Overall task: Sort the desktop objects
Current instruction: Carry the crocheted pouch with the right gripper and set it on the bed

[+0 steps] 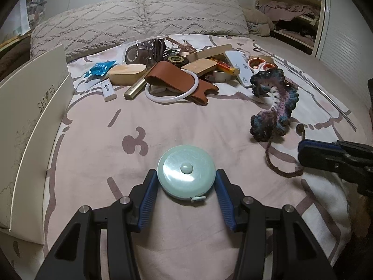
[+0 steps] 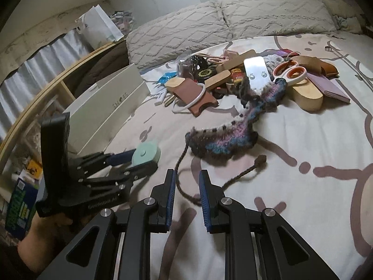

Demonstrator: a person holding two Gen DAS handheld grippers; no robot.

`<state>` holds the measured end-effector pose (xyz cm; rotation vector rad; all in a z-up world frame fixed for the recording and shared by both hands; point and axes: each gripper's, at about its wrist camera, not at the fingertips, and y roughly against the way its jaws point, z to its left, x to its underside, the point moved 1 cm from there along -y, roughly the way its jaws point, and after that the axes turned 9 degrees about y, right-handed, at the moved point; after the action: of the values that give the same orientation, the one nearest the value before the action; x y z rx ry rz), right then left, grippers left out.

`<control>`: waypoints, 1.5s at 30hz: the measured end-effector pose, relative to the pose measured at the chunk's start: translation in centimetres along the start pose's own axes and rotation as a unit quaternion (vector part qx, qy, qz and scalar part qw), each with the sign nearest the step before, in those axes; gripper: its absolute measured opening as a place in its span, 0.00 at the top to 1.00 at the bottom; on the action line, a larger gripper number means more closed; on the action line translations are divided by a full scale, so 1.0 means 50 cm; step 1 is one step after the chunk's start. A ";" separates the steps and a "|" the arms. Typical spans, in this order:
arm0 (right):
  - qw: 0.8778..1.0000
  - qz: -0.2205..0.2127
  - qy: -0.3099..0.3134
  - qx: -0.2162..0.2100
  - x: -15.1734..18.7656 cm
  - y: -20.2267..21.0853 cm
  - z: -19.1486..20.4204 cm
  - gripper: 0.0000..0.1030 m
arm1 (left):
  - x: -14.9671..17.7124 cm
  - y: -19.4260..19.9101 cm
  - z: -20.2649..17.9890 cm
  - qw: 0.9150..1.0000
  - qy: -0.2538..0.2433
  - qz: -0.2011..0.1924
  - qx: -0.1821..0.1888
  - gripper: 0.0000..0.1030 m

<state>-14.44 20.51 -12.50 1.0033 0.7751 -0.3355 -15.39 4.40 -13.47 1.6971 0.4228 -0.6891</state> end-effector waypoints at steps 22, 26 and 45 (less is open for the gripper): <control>0.998 -0.023 -0.041 0.050 -0.090 -0.017 -0.095 0.30 | 0.001 -0.010 0.008 1.000 0.010 0.011 0.008 0.49; 0.998 -0.027 -0.047 0.033 -0.079 -0.033 -0.104 0.71 | 0.003 -0.010 0.006 1.000 0.009 0.011 0.007 0.49; 0.993 -0.104 -0.048 -0.025 -0.029 0.104 -0.020 0.96 | 0.002 -0.011 0.006 1.000 0.012 0.011 0.011 0.48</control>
<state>-12.83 23.92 -8.53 0.8550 0.7976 -0.5383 -15.71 4.24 -14.00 1.7303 0.4143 -0.6590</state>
